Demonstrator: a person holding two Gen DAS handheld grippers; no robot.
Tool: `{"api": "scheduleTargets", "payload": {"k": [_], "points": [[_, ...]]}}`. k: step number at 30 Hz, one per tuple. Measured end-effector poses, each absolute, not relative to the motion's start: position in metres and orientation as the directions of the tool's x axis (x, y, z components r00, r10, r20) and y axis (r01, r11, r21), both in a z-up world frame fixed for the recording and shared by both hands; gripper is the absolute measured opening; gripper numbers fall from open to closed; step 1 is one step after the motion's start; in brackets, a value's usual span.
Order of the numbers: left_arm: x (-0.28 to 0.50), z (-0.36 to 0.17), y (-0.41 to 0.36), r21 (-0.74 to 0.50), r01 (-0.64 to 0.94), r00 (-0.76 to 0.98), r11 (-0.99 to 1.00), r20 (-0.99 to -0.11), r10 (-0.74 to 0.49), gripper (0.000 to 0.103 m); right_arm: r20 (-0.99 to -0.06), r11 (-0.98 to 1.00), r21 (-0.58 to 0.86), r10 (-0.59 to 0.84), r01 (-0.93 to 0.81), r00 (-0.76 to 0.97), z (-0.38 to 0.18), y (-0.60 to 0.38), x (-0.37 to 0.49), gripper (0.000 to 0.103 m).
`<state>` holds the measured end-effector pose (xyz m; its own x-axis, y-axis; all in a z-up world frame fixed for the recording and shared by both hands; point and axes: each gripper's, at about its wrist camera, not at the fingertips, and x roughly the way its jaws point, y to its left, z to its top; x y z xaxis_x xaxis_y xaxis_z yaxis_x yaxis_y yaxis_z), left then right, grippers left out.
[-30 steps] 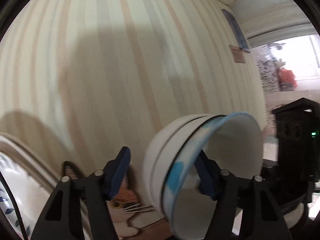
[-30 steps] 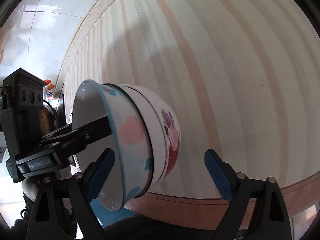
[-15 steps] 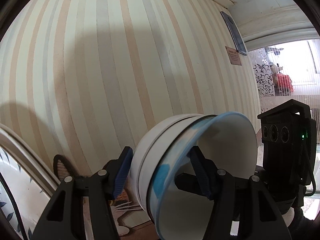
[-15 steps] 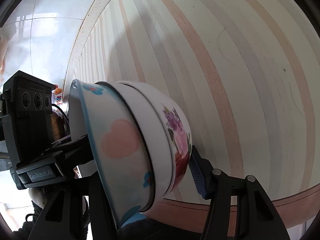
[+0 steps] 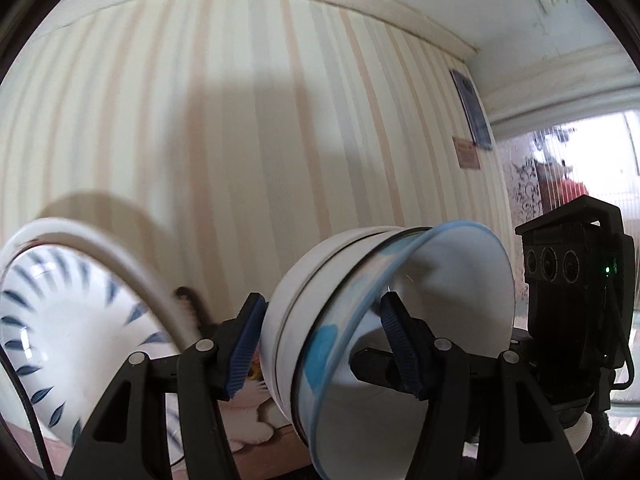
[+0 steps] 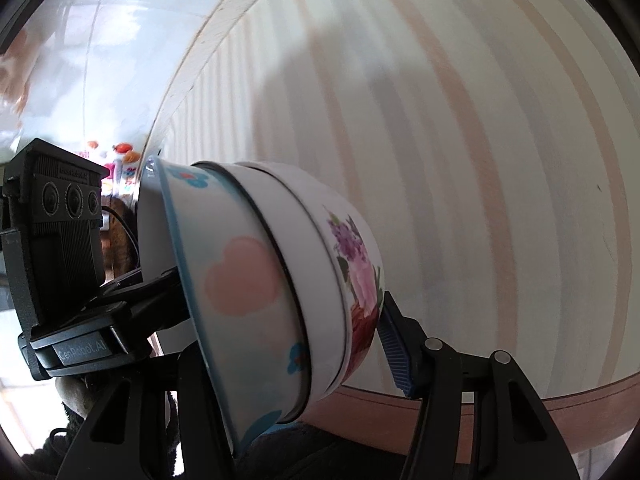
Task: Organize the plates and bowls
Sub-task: 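Lift the three-bowl stack with both tools and carry it over the plate stack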
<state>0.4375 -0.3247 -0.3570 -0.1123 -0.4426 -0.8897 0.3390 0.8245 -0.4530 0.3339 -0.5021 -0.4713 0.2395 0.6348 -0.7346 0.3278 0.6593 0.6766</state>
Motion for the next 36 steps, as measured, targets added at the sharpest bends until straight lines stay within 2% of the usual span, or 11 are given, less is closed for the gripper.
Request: {"api": "scheduleTargets", "payload": {"k": [10,17,36], "points": [[0.45,-0.331,-0.239,-0.43,0.298,-0.028,0.852,-0.896,-0.443,0.057,-0.723,0.688,0.69,0.662,0.223,0.198,-0.443,-0.423,0.378,0.059],[0.459,-0.347,-0.183,-0.41,0.272,-0.022,0.87,-0.907,-0.421,0.057,-0.705,0.675,0.708,0.689,0.205,0.167,-0.443,-0.356,0.399,0.059],[0.468,-0.371,-0.14,-0.455,0.261,-0.043,0.852,-0.887,-0.46,0.058,-0.767,0.739,0.641,0.626,0.205,0.14,-0.466,-0.299,0.417,0.059]]}}
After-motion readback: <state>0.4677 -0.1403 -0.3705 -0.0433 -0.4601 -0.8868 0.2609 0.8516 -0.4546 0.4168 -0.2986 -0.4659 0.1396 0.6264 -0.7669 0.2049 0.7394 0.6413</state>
